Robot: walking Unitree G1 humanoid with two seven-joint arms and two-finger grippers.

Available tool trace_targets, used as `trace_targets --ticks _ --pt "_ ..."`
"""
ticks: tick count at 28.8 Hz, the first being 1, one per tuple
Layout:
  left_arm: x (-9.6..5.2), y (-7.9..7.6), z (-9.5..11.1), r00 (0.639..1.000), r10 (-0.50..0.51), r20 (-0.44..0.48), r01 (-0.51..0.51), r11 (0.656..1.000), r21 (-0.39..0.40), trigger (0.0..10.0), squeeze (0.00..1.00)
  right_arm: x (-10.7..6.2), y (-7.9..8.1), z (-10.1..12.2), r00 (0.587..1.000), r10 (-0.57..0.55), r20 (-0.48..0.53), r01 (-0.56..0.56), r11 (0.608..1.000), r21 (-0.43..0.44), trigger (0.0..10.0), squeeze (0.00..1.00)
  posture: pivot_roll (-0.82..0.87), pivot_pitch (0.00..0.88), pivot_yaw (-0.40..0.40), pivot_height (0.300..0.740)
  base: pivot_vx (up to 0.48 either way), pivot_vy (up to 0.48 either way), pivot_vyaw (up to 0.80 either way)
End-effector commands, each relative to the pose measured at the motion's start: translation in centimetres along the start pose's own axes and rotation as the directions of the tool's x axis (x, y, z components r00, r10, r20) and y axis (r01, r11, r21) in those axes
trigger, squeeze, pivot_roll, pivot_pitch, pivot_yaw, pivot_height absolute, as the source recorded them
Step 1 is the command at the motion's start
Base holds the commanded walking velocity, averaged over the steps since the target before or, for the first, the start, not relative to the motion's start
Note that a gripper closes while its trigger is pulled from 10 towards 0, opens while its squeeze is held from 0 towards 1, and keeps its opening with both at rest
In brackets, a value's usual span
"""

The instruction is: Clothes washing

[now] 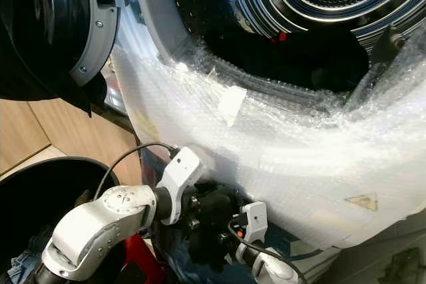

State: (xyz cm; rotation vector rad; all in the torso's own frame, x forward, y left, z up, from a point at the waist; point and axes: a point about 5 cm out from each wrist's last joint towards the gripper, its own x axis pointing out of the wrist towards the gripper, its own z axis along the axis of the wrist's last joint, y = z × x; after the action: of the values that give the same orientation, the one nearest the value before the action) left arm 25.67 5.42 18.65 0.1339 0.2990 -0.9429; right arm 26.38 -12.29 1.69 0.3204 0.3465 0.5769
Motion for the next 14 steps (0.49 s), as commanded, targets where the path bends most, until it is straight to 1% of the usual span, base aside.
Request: trace_targets --ticks 1,3,4,7,10,14 --pt "-1.0 -0.4 0.2 1.000 -0.015 -0.002 0.015 1.000 0.017 10.0 1.00 -0.2 -0.1 0.2 1.000 -0.004 0.011 0.004 1.000 -0.007 0.0 0.00 0.12 0.015 -0.072 0.740 0.000 0.000 0.00" --pt "-1.4 -0.4 0.2 1.000 -0.003 -0.003 0.003 1.000 0.016 10.0 1.00 -0.2 -0.1 0.2 1.000 -0.001 0.009 0.001 1.000 -0.010 0.0 0.00 0.12 0.012 -0.071 0.740 0.000 0.000 0.00" --pt "-1.4 -0.4 0.2 1.000 -0.003 -0.003 0.003 1.000 0.016 10.0 1.00 -0.2 -0.1 0.2 1.000 -0.001 0.009 0.001 1.000 -0.010 0.0 0.00 0.12 0.012 -0.071 0.740 0.000 0.000 0.00" --pt "-2.3 -0.1 -0.1 1.000 0.013 -0.016 -0.012 0.999 0.031 10.0 1.00 -0.2 0.1 0.0 1.000 0.006 0.005 -0.006 1.000 -0.012 0.0 0.00 0.13 0.003 -0.077 0.740 0.000 0.000 0.00" --pt "-2.8 0.2 0.1 0.999 0.037 -0.008 -0.036 0.999 0.019 10.0 1.00 -0.3 0.1 -0.1 1.000 0.012 -0.008 -0.013 1.000 -0.026 0.0 0.00 0.12 0.000 -0.077 0.740 0.000 0.000 0.00" --pt "-3.6 0.2 0.2 1.000 0.016 0.002 -0.016 1.000 0.023 10.0 1.00 -0.4 -0.1 -0.1 1.000 0.007 -0.012 -0.007 1.000 -0.030 0.0 0.00 0.13 0.000 -0.081 0.740 0.000 0.000 0.00"
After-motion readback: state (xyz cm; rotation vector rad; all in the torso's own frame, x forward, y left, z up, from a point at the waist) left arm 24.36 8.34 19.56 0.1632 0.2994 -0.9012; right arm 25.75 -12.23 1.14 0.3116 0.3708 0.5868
